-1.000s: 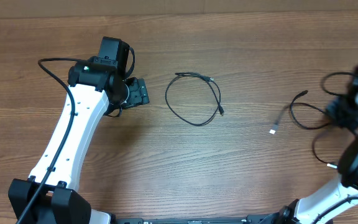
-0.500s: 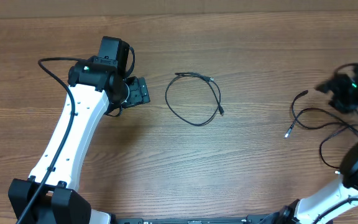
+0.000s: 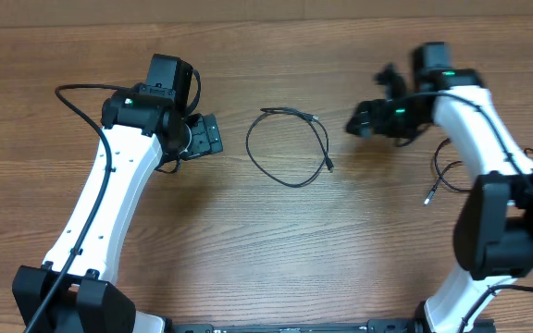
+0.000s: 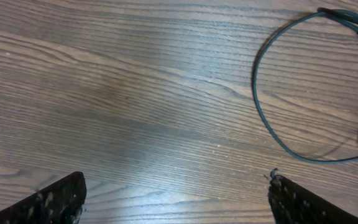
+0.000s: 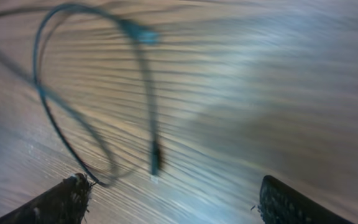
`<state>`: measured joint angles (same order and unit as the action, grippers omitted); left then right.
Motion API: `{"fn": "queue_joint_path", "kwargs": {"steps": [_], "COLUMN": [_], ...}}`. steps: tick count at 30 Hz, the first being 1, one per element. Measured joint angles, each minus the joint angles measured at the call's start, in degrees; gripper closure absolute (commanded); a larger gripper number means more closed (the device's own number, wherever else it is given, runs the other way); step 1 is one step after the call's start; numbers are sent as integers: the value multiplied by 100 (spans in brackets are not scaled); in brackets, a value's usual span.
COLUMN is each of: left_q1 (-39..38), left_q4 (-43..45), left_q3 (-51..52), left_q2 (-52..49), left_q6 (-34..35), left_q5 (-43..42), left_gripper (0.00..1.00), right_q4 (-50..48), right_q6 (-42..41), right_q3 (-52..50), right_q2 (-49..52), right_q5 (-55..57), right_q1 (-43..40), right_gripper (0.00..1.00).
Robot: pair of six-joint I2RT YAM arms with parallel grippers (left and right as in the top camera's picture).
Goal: Untangle cables
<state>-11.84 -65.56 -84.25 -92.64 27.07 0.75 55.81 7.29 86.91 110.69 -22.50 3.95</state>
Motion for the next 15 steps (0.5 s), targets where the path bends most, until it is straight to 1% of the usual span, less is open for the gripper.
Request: {"fn": "queue_joint_path", "kwargs": {"steps": [2, 7, 12, 15], "left_q1": [0, 0, 0, 0], "left_q4": [-7, -50, -59, -59], "left_q3": [0, 0, 0, 0], "left_q2": [0, 0, 0, 0], "left_q6": [0, 0, -2, -2], "left_q5": [37, 81, 101, 101], "left_gripper": [6, 6, 6, 6], "right_q4": [-271, -813, -1128, -1141], "right_q6": [59, 151, 177, 175], "right_q3": [-17, -87, -101, -101], "right_q2": [20, 166, 345, 470], "right_q5": [164, 496, 708, 772], "right_q1": [382, 1040, 1362, 1412], "right_gripper": [9, 8, 9, 9]}}
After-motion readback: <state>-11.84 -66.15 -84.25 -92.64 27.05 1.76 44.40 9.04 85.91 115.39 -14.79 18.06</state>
